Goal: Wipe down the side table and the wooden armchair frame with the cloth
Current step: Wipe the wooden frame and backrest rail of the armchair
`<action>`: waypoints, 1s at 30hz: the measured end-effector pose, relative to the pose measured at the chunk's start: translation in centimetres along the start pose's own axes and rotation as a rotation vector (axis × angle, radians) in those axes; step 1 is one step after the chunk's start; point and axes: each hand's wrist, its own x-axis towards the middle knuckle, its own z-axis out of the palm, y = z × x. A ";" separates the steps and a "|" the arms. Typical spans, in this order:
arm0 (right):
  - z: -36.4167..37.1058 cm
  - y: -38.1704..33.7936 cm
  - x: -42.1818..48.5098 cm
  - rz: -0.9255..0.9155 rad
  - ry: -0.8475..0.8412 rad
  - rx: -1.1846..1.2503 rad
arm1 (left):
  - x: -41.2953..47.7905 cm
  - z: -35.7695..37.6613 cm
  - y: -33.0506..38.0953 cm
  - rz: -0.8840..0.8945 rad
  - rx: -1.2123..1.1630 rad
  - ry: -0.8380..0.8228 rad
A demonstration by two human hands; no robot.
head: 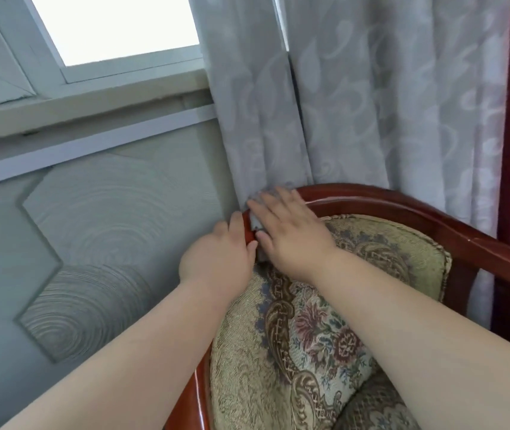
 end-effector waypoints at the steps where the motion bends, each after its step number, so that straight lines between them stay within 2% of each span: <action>1: 0.2 0.0 0.0 -0.032 0.010 0.002 | 0.0 -0.1 0.2 0.004 0.027 0.006; 4: 0.3 1.7 -0.2 -0.040 0.004 -0.017 | -0.3 -0.4 0.5 0.006 0.088 0.019; 9: 0.3 6.8 -1.5 0.261 -0.041 -0.112 | -0.4 -0.2 0.5 0.016 0.161 0.037; 12: 0.3 6.7 -1.2 0.310 -0.041 -0.119 | -0.4 0.0 0.7 0.009 0.170 0.051; 14: 0.5 4.9 -0.6 0.221 -0.018 -0.080 | -0.3 -0.1 0.7 0.003 0.163 0.059; 16: 0.8 3.3 -0.3 0.055 0.009 -0.070 | -0.3 -0.1 0.7 0.000 0.156 0.065; 19: 0.6 3.9 0.2 -0.080 0.011 -0.067 | -0.4 0.1 0.7 -0.003 0.159 0.069; 21: 0.1 5.7 0.0 -0.002 -0.022 -0.066 | -0.2 0.4 0.6 -0.002 0.162 0.085; 25: -0.7 9.7 -1.9 0.310 -0.021 -0.111 | -0.3 0.4 0.8 0.020 0.217 0.087; 28: -0.4 9.2 -1.4 0.353 -0.011 -0.148 | 1.0 0.0 0.7 0.091 0.238 0.095; 30: 0.1 8.2 -0.6 0.308 0.004 -0.100 | 3.3 0.0 1.5 0.173 0.181 0.112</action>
